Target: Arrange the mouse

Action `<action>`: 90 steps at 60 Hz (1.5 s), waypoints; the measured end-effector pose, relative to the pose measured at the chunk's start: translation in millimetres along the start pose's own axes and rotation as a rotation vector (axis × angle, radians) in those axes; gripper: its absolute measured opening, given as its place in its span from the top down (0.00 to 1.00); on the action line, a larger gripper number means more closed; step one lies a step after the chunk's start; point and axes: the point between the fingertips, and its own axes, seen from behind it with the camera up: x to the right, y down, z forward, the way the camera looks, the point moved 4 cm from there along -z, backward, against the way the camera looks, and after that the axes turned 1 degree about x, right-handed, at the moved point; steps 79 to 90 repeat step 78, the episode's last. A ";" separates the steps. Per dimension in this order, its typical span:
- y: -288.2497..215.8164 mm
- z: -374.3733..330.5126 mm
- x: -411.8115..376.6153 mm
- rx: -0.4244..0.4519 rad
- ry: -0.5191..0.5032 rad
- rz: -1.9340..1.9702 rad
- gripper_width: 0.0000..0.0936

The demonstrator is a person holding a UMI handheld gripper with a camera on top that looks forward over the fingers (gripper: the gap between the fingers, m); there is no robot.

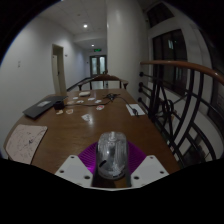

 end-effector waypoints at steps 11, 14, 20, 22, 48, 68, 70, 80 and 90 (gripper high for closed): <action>-59.2 -54.1 -30.5 0.103 0.023 0.025 0.63; -81.8 -79.7 -62.7 0.138 0.010 0.012 0.63; -113.8 -119.2 -153.1 0.225 -0.085 0.024 0.62; -114.6 -123.3 -185.4 0.234 -0.113 0.039 0.62; 15.4 -56.1 -349.4 -0.050 -0.155 -0.053 0.60; 17.1 -78.0 -353.3 -0.122 -0.324 -0.084 0.07; 14.4 -87.2 -349.0 -0.120 -0.337 -0.080 0.08; 8.6 -127.6 -316.0 -0.106 -0.379 -0.108 0.09; 8.6 -127.6 -316.0 -0.106 -0.379 -0.108 0.09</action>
